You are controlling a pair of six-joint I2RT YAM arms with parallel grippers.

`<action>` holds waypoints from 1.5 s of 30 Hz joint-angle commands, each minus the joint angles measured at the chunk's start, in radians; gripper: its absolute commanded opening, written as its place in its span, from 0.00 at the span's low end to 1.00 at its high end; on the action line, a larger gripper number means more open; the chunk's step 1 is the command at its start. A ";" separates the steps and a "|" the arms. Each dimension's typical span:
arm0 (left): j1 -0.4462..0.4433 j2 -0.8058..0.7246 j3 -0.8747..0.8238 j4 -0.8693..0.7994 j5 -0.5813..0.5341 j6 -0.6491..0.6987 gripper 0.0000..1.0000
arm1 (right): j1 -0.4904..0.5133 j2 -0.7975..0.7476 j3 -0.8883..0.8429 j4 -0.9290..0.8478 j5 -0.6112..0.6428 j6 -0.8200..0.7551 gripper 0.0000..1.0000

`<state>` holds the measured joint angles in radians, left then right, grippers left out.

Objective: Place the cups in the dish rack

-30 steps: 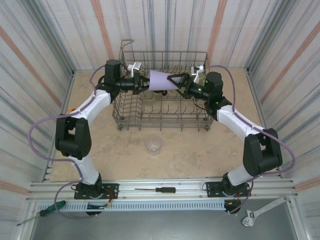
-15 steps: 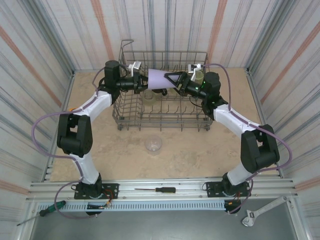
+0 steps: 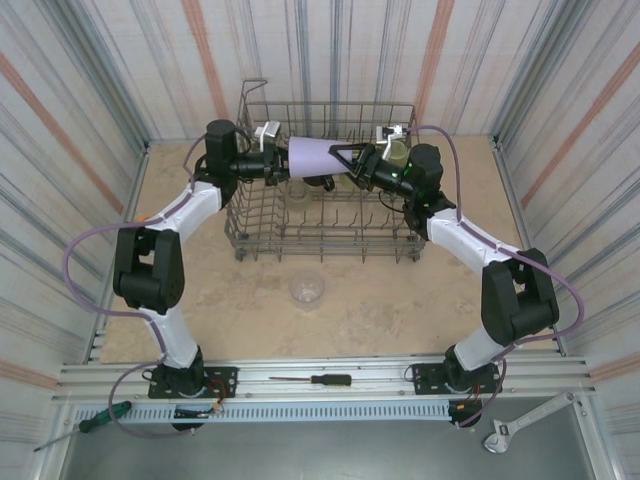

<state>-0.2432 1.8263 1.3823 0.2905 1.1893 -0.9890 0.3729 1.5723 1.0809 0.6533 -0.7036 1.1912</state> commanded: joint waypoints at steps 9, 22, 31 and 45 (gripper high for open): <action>0.026 -0.063 0.026 -0.142 -0.057 0.108 0.55 | -0.004 -0.071 -0.005 -0.069 0.045 -0.079 0.43; 0.095 -0.177 0.104 -0.440 -0.155 0.357 0.91 | -0.027 -0.155 0.005 -0.283 0.112 -0.202 0.42; 0.099 -0.259 0.135 -0.611 -0.313 0.528 0.99 | -0.034 -0.160 0.068 -0.477 0.159 -0.289 0.40; 0.101 -0.322 0.134 -0.740 -0.586 0.622 0.99 | 0.003 -0.148 0.261 -0.955 0.435 -0.581 0.37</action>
<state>-0.1493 1.5604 1.4906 -0.4030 0.6857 -0.4114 0.3664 1.4391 1.3052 -0.1635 -0.3691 0.7124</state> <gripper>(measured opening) 0.986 0.697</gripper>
